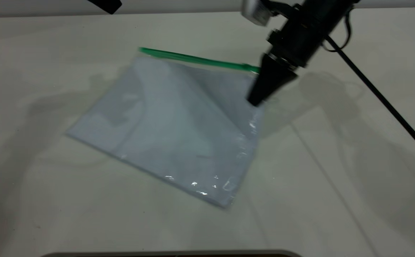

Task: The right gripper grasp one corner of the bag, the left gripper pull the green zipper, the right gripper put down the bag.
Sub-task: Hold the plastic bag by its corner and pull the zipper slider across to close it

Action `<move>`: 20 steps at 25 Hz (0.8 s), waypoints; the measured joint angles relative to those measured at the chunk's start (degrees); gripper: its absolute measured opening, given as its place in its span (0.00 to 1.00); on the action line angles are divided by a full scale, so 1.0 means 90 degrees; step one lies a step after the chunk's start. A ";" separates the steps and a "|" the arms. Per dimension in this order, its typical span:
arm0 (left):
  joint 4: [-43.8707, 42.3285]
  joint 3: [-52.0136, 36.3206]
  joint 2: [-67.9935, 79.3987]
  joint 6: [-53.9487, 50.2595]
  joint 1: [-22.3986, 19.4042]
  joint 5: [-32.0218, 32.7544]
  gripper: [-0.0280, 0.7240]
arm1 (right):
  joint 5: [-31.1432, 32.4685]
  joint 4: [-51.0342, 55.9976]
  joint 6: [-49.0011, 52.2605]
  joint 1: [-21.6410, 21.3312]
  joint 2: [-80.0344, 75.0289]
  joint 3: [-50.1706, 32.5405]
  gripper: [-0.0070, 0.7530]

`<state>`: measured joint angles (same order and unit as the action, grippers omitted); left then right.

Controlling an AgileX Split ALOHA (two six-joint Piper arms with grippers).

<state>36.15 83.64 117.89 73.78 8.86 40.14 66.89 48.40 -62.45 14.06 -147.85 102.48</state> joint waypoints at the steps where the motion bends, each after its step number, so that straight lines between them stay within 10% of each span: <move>1: 0.0000 0.0000 0.0000 0.0193 0.0000 0.0000 0.79 | -0.0033 0.0400 -0.0040 0.0000 -0.0012 0.0003 0.05; 20: 0.2480 0.0572 0.1193 0.2935 0.0000 0.0126 0.79 | -0.1289 0.2078 -0.0918 -0.0058 -0.0028 0.0008 0.05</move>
<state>58.47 88.79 128.62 100.19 8.86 41.27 55.29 67.09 -70.71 13.54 -148.10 102.55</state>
